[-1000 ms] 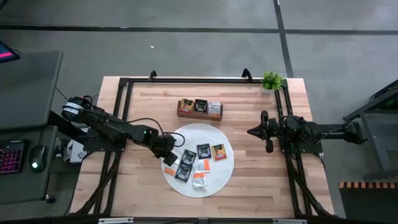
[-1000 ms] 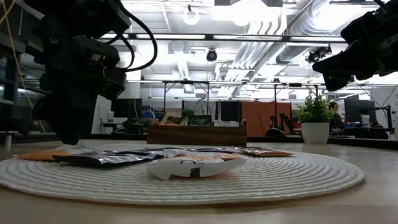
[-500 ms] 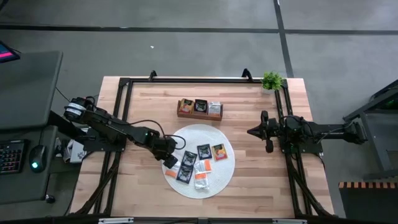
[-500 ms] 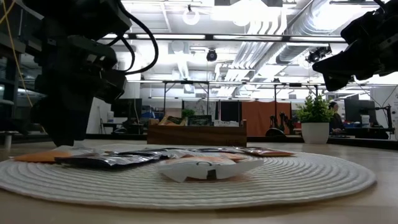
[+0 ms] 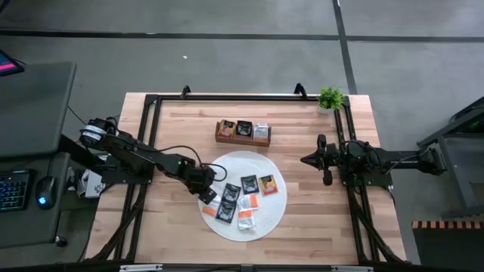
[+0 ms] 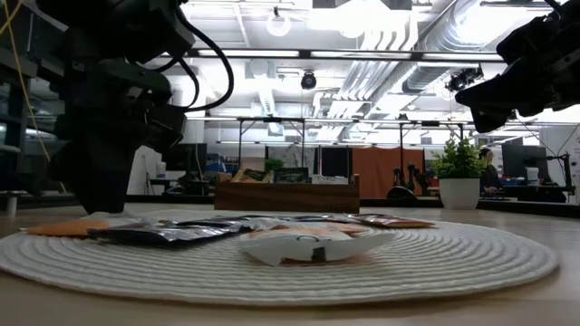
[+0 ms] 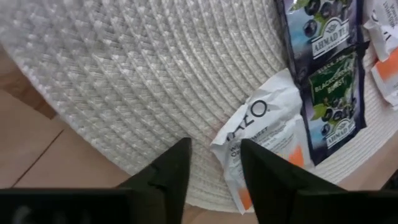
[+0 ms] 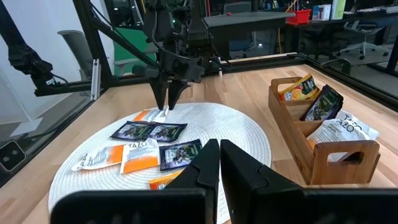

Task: Pick & Place Tea
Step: Put the white tea bag into the right section of the wooden organizer

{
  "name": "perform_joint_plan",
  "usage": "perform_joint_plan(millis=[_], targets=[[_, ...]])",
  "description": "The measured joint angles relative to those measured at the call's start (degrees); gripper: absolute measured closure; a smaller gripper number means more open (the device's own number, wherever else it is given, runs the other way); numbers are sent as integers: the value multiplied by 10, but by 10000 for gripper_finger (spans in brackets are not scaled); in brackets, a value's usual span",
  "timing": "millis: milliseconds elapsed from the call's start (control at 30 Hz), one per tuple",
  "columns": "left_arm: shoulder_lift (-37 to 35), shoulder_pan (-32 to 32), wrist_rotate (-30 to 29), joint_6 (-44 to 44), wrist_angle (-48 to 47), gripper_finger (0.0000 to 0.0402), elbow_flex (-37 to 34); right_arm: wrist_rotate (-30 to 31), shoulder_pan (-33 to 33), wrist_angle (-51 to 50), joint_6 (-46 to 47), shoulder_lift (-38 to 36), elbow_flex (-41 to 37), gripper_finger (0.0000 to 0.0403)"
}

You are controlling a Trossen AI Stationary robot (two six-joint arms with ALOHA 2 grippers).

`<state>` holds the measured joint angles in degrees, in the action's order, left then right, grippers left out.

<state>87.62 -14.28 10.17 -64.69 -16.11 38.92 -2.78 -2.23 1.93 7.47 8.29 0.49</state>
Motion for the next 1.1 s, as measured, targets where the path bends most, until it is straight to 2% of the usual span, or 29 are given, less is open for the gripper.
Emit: perform_joint_plan(millis=[400,667,833,1100], targets=[[25,0,-7,40,-1,394,-1,0,0,0,0,0,0,391],[0,0,-11,40,-7,400,-3,0,0,0,0,0,0,391],[-27,0,-34,35,-72,401,15,0,0,0,0,0,0,391],[-47,0,-60,65,-166,401,84,0,0,0,0,0,0,391]])
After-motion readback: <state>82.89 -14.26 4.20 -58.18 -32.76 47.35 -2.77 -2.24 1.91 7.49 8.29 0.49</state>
